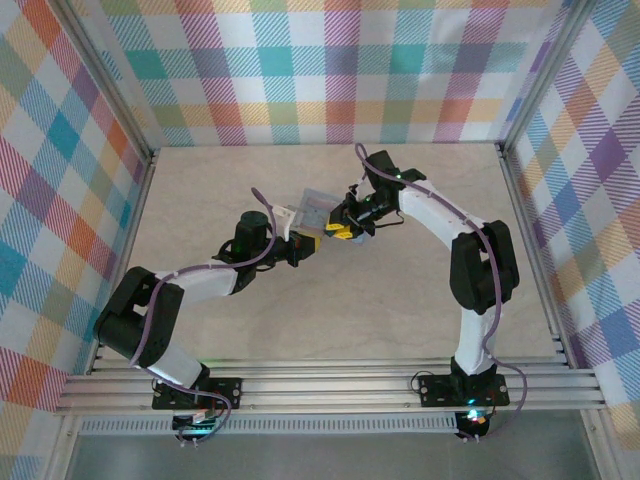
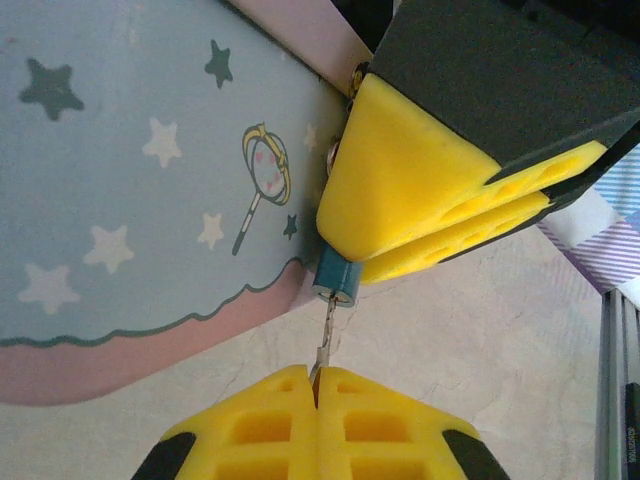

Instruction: Unlock the padlock with the key

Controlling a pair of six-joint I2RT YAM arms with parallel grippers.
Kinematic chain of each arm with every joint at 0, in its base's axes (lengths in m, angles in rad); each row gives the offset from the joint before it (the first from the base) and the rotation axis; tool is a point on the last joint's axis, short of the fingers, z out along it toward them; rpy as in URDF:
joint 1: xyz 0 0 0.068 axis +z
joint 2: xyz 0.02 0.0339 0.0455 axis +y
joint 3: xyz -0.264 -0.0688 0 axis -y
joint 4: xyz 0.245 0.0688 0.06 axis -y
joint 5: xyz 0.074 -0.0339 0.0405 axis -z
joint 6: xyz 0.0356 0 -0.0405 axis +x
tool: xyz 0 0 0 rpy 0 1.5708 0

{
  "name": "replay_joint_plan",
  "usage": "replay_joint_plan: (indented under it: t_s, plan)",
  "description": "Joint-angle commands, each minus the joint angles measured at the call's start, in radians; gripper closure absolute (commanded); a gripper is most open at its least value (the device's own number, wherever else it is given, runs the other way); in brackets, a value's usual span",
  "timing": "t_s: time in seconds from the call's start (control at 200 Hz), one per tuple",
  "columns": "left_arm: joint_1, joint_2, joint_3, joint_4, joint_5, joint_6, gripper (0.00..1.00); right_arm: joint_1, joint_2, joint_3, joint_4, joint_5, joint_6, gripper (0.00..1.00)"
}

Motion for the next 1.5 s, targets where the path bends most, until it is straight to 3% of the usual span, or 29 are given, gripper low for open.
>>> replay_joint_plan:
  t_s: [0.0, 0.62, 0.92, 1.115, 1.285, 1.495]
  plan:
    - [-0.011, -0.001, 0.021, 0.107, 0.028, -0.014, 1.0, 0.006, -0.03, -0.007, 0.027, -0.051, 0.012, 1.0]
    - [-0.021, 0.072, 0.04, 0.192, 0.053, -0.093, 1.0, 0.006, -0.03, -0.02, 0.039, -0.085, 0.016, 1.0]
    - [-0.005, 0.115, 0.013, 0.34, 0.055, -0.17, 1.0, -0.002, -0.029, -0.028, 0.047, -0.192, 0.005, 1.0]
    - [0.004, 0.138, -0.009, 0.443, 0.061, -0.214, 1.0, -0.015, -0.011, -0.019, -0.001, -0.269, -0.042, 1.0]
    - [0.008, 0.163, 0.005, 0.476, 0.087, -0.244, 1.0, -0.015, 0.012, 0.039, -0.126, -0.261, -0.167, 1.0]
    - [-0.004, 0.139, 0.035, 0.385, 0.074, -0.175, 1.0, -0.013, 0.023, 0.055, -0.168, -0.239, -0.174, 1.0]
